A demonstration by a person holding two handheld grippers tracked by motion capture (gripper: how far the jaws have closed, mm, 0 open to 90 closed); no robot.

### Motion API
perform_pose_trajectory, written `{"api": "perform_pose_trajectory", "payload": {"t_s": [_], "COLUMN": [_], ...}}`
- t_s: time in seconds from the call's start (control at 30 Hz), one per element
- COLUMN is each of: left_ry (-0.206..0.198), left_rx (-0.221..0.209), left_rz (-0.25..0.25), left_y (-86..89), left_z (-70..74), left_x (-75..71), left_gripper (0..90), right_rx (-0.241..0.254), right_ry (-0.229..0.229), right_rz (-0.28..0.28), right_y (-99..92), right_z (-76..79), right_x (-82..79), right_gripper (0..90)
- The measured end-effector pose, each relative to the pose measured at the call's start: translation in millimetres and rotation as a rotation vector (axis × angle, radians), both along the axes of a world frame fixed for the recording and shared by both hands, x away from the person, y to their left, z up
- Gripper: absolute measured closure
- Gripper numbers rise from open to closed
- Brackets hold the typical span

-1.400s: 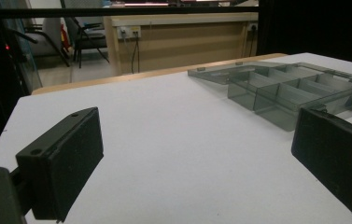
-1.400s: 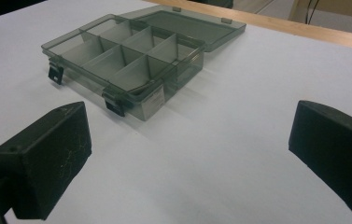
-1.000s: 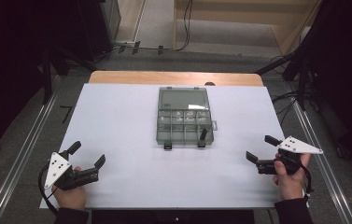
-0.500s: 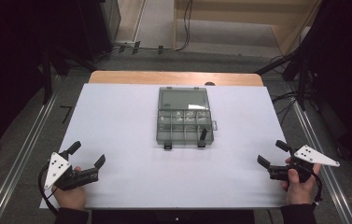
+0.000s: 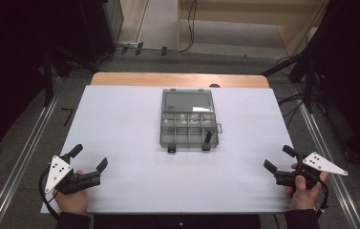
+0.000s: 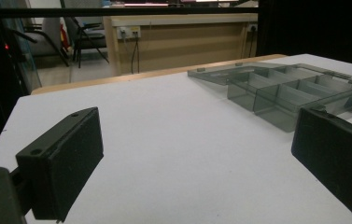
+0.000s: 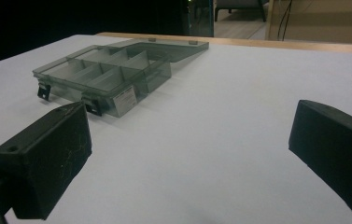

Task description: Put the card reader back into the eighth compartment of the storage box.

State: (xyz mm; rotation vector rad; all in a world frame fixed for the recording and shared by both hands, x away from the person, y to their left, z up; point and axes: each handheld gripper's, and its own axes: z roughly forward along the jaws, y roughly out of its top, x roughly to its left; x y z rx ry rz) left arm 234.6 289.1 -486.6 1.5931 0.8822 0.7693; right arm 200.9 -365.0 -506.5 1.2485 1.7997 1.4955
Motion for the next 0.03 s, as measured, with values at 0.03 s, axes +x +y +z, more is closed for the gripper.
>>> {"api": "perform_pose_trajectory", "payload": {"t_s": [0.03], "left_ry": [0.0], "left_rx": [0.0], "left_rz": [0.0], "left_y": [0.0], "left_z": [0.0], "left_x": [0.0], "left_gripper": [2.3], "right_rx": [0.0], "right_ry": [0.0], "right_rz": [0.0], "right_y": [0.0], "right_z": [0.0], "right_x": [0.0], "right_gripper": [0.0]}}
